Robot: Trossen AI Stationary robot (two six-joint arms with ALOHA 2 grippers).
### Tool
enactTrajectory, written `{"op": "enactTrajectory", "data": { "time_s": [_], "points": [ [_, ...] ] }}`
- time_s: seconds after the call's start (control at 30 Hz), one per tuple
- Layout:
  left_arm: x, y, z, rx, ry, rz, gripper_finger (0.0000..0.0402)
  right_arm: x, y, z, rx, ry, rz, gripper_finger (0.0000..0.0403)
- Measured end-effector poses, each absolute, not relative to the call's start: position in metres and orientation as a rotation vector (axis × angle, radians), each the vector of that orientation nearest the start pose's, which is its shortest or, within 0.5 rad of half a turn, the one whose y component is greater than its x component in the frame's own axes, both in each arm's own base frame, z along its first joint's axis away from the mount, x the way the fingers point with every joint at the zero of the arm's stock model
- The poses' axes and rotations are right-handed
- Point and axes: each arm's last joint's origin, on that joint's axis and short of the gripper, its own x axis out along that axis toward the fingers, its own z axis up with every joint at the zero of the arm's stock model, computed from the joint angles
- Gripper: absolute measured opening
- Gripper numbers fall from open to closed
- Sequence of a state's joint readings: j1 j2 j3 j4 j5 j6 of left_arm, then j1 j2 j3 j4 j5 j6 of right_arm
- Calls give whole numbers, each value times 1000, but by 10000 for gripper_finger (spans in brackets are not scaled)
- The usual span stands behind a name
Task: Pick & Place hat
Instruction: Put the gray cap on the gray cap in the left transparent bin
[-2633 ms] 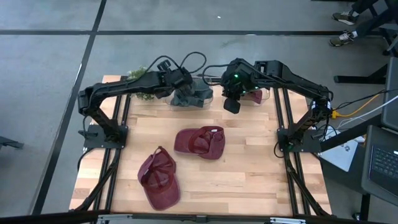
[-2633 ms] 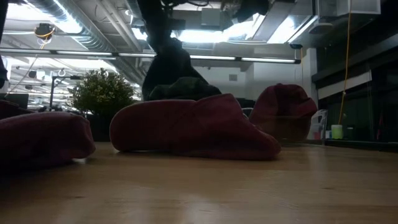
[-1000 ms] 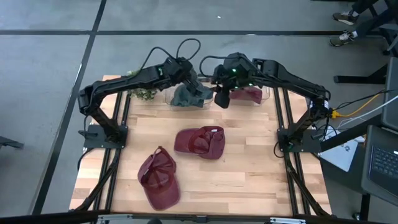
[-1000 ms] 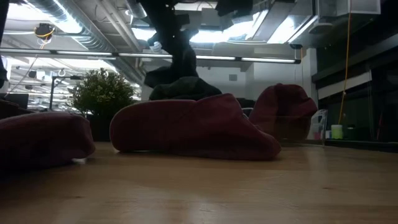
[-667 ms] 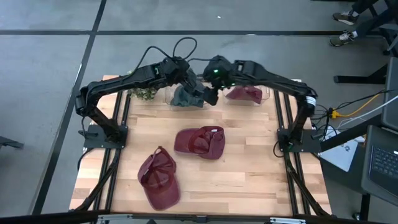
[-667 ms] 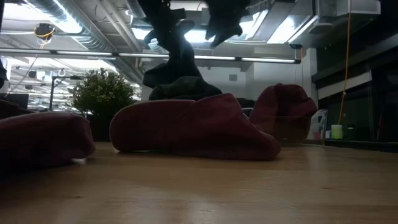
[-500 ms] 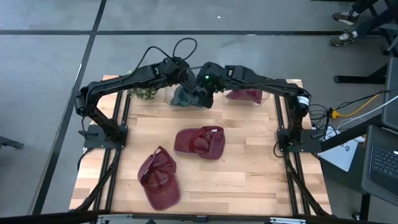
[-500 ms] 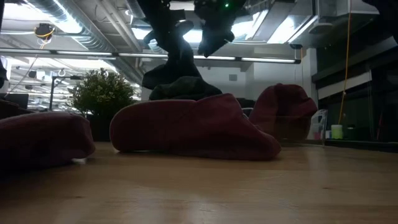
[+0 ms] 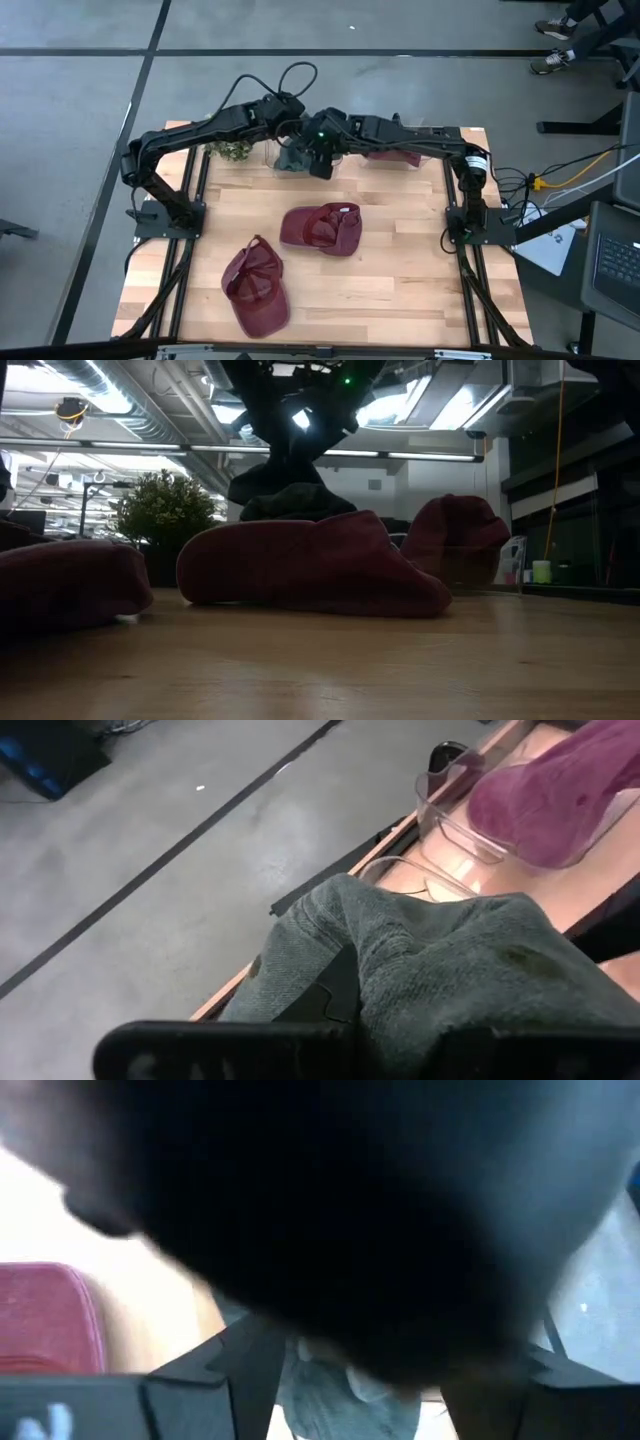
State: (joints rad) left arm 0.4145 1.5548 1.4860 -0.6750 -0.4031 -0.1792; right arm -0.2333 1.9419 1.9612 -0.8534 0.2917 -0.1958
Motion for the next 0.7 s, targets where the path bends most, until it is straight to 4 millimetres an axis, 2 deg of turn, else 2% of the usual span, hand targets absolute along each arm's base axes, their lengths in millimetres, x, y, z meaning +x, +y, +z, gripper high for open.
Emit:
{"op": "enactTrajectory", "data": {
  "time_s": [0.13,0.27,0.4,0.5,0.57,0.7],
  "points": [
    [299,144,348,-131,711,827,5,405,-103,340,-201,906,-345,213],
    [296,143,352,-132,698,818,6,385,-97,339,-193,887,-326,199],
    [293,142,356,-135,686,815,7,362,-91,330,-179,747,-364,184],
    [292,141,358,-146,677,797,5,349,-86,326,-200,576,-436,174],
    [292,140,358,-168,668,794,5,345,-83,322,-216,483,-478,170],
    [293,140,358,-190,662,789,7,342,-77,308,-215,444,-496,168]
  ]
}}
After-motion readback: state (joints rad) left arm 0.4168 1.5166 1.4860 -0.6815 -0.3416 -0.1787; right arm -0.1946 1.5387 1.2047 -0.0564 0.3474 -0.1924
